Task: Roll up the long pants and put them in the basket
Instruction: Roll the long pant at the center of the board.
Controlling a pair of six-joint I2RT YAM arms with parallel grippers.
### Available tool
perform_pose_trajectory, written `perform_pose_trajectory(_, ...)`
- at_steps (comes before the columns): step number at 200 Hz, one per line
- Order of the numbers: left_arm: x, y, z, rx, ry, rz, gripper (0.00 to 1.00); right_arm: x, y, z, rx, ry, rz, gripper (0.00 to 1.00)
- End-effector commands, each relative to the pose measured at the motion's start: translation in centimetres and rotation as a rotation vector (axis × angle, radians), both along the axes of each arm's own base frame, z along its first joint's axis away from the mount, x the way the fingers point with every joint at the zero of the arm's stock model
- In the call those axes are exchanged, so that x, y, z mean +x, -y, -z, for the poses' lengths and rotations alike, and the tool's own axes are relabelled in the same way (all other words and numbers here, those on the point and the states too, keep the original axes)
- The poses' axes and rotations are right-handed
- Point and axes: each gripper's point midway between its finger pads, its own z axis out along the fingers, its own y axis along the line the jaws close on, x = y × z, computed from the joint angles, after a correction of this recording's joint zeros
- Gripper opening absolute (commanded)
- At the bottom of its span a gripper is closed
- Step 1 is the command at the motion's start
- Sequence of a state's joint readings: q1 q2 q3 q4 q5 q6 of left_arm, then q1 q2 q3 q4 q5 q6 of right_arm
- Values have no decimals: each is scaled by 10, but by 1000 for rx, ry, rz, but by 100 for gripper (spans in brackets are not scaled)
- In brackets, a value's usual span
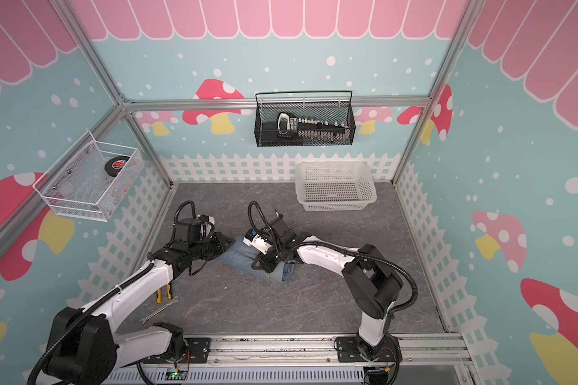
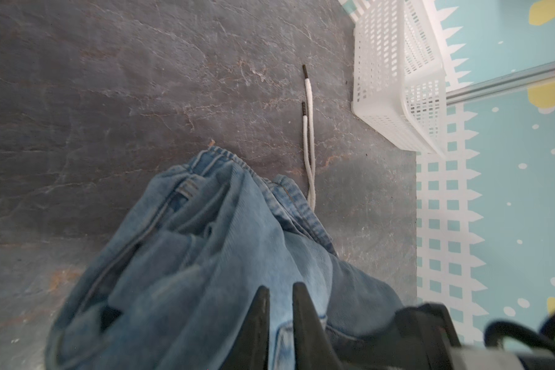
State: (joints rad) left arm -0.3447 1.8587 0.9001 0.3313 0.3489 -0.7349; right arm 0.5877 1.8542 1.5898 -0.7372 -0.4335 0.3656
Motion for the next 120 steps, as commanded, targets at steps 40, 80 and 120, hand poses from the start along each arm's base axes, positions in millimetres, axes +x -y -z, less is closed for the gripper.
perform_pose_trajectory(40,-52,-26,103,151,-329,-28,18,-36,-26,32,-347,156,-158,0)
perform_pose_trajectory(80,-51,-24,104,138,-338,-20,18,-50,-7,127,-429,20,-122,0)
perform_pose_trajectory(120,-53,-24,105,144,-346,-12,18,-59,3,143,-457,1,-143,0)
